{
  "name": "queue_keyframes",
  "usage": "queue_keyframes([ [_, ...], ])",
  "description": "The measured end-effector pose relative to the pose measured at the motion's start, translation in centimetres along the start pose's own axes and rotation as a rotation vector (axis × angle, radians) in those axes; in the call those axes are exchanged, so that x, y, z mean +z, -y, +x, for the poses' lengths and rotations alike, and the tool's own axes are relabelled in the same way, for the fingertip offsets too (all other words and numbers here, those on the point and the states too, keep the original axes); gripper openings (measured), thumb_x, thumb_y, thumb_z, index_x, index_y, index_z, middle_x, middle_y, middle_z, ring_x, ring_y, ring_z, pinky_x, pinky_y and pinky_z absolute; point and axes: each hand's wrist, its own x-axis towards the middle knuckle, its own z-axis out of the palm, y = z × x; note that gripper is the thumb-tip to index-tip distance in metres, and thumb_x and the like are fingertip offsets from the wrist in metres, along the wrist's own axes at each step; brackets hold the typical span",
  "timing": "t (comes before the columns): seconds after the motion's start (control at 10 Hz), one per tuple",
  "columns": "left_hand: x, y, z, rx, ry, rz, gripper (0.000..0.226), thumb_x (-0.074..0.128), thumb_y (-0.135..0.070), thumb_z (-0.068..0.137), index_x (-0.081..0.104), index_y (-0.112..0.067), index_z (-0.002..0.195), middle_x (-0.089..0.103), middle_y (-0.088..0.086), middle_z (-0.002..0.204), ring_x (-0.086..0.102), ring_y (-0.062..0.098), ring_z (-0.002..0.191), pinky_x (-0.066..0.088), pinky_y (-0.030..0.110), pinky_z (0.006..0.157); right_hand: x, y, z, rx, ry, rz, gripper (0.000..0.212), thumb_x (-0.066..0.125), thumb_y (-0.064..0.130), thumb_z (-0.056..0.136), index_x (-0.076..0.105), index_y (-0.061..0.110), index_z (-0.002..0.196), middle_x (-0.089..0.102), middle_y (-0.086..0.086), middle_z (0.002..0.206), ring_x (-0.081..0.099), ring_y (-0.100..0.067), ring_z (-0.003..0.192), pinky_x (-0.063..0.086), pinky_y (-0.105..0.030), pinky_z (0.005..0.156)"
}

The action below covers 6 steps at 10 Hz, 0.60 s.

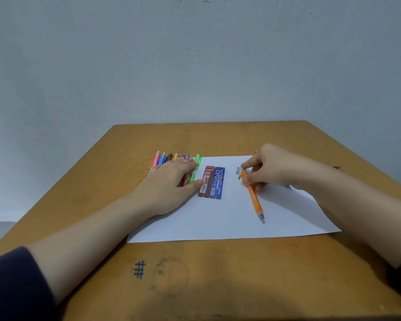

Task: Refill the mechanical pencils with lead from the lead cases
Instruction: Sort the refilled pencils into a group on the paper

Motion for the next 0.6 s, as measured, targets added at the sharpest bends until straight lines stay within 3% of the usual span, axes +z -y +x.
queue_keyframes([
  [0.1, -0.01, 0.0, 0.01, -0.004, 0.012, 0.01, 0.056, 0.042, -0.05, 0.095, 0.036, -0.026, 0.146, 0.032, -0.009, 0.153, 0.021, 0.006, 0.143, 0.019, 0.033, 0.116, 0.18, 0.01, -0.13, -0.011, -0.013, 0.009, 0.043, 0.077, 0.023, 0.077, 0.065, 0.016, 0.118, 0.068, -0.003, 0.088, 0.065, -0.023, 0.092, 0.049, -0.035, 0.094],
  [0.3, 0.0, -0.03, -0.03, -0.008, 0.013, -0.002, 0.056, 0.043, -0.05, 0.095, 0.036, -0.026, 0.146, 0.032, -0.009, 0.153, 0.021, 0.007, 0.143, 0.019, 0.034, 0.117, 0.02, 0.09, -0.39, 0.006, -0.011, 0.098, 0.038, 0.073, 0.021, 0.081, 0.064, 0.01, 0.117, 0.072, -0.004, 0.074, 0.066, -0.013, 0.063, 0.051, -0.029, 0.083],
  [0.5, -0.13, -0.09, -0.09, -0.018, 0.029, 0.001, 0.056, 0.042, -0.05, 0.095, 0.034, -0.027, 0.146, 0.031, -0.009, 0.154, 0.02, 0.007, 0.143, 0.018, 0.034, 0.117, 0.04, 0.34, -0.3, -0.084, -0.145, -0.075, 0.042, 0.068, 0.034, 0.085, 0.061, 0.017, 0.123, 0.067, 0.001, 0.074, 0.058, -0.007, 0.063, 0.043, -0.023, 0.061],
  [0.6, -0.19, -0.14, -0.09, -0.021, 0.032, 0.002, 0.056, 0.042, -0.05, 0.095, 0.034, -0.027, 0.146, 0.031, -0.009, 0.154, 0.02, 0.007, 0.143, 0.018, 0.034, 0.117, 0.07, 0.65, -0.48, -0.204, -0.228, -0.096, 0.035, 0.068, 0.035, 0.085, 0.066, 0.022, 0.117, 0.058, 0.008, 0.083, 0.048, -0.003, 0.067, 0.034, -0.018, 0.056],
])
